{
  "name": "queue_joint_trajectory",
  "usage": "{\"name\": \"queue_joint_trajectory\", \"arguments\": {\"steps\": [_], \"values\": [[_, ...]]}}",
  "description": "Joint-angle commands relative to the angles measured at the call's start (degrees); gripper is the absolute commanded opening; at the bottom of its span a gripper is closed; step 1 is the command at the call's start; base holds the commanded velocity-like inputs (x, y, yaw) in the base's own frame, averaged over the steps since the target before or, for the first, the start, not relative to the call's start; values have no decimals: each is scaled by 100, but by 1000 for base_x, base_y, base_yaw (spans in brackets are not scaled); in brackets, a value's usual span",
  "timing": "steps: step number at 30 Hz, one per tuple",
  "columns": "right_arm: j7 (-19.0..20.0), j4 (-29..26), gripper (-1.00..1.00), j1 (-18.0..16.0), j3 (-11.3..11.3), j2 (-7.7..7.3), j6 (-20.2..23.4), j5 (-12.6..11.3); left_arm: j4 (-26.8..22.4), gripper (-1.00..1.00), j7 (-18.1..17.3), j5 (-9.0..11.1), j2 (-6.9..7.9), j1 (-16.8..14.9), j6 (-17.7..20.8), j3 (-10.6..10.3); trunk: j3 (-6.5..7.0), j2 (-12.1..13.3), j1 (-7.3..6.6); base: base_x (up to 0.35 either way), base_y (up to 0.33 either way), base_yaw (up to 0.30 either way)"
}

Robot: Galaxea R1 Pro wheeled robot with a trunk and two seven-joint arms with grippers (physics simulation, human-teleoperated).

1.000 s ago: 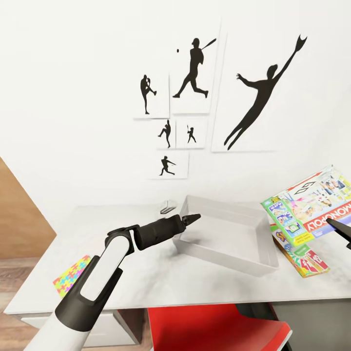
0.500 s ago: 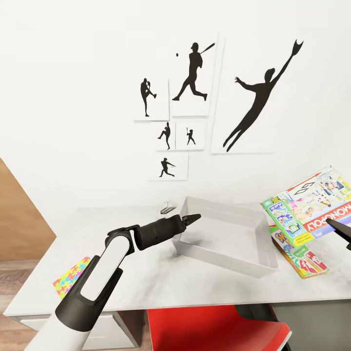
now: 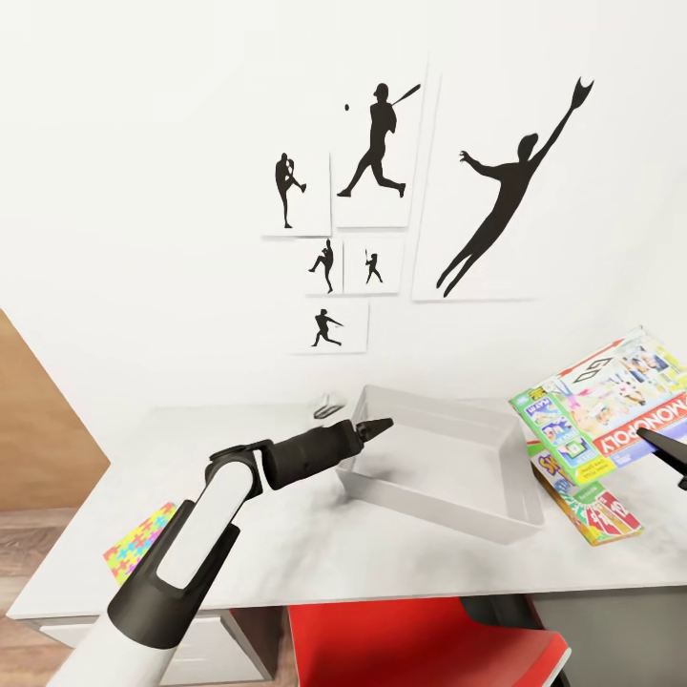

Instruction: Put all the toys in the child's room - the three board games (two on the bed and one on the table), the two jigsaw puzzles on the table, and the tennis ball on the table - inside the toy box on the table in the child's room.

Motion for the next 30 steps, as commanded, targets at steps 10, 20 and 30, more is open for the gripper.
{"name": "queue_joint_trajectory", "arguments": {"steps": [10,20,30], "values": [[14,9,-100,-30,19,-14,22,12,80,100,47,50,39,103,21,431,-12,-12,3,0,0,0],[13,10,-100,-35,31,-17,22,10,121,100,34,66,29,218,56,763,-12,-12,3,0,0,0],[6,17,-100,-44,34,-25,22,22,120,100,34,67,28,229,69,794,-12,-12,3,0,0,0]]}}
